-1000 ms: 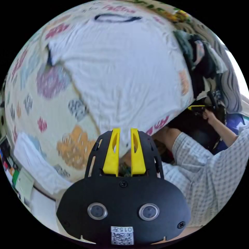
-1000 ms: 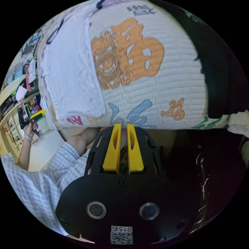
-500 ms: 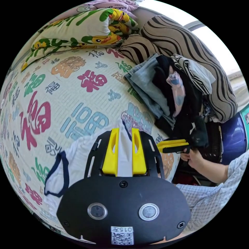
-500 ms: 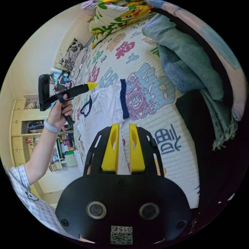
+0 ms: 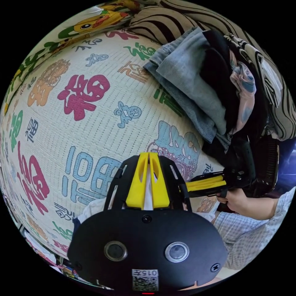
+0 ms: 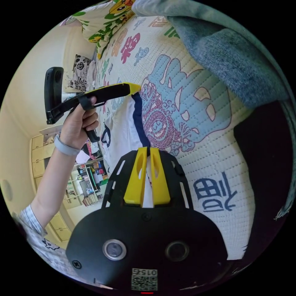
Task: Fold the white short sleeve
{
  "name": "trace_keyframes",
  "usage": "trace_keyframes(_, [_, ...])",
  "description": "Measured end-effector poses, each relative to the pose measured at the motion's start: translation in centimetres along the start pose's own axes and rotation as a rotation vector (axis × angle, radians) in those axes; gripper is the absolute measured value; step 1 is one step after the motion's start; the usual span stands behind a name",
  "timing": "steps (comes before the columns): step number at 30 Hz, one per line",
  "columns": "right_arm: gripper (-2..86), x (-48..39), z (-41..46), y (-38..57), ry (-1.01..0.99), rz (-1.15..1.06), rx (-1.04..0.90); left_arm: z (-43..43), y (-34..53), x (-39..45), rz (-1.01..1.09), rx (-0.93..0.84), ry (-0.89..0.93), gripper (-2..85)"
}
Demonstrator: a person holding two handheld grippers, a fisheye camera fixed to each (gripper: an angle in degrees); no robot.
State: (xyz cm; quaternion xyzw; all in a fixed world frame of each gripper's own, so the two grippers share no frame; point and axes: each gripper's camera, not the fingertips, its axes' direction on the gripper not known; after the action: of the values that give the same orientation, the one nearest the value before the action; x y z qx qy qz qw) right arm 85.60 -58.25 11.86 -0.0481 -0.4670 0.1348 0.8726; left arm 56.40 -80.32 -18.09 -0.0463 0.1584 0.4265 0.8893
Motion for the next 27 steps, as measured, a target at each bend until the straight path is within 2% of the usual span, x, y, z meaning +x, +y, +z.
trace_keyframes(9, [0.3, -1.0, -2.3, 1.4, -0.008, -0.032, 0.114, -4.7, 1.0, -2.4, -0.036, 0.216, 0.113, -0.3])
trace_keyframes(11, [0.3, -1.3, -2.0, 1.4, 0.002, -0.040, 0.108, -4.5, 1.2, -2.6, -0.013, 0.177, 0.094, 0.4])
trace_keyframes(15, [0.3, -1.5, -1.2, 1.2, -0.003, 0.001, 0.112, -1.8, -0.1, -1.8, 0.058, -0.026, 0.056, 6.7])
trace_keyframes(21, [0.3, -3.5, -0.3, 0.7, 0.061, -0.017, 0.119, -0.8, -1.3, -0.4, 0.192, -0.066, -0.039, 1.1])
trace_keyframes(25, [0.2, -5.1, -0.2, 0.9, 0.069, -0.029, 0.147, -3.4, 0.6, -2.7, 0.142, 0.082, 0.038, 0.1])
trace_keyframes(27, [0.2, -6.9, -0.3, 1.4, 0.041, -0.076, 0.155, -6.1, 3.8, -5.4, 0.075, 0.215, 0.124, -0.2])
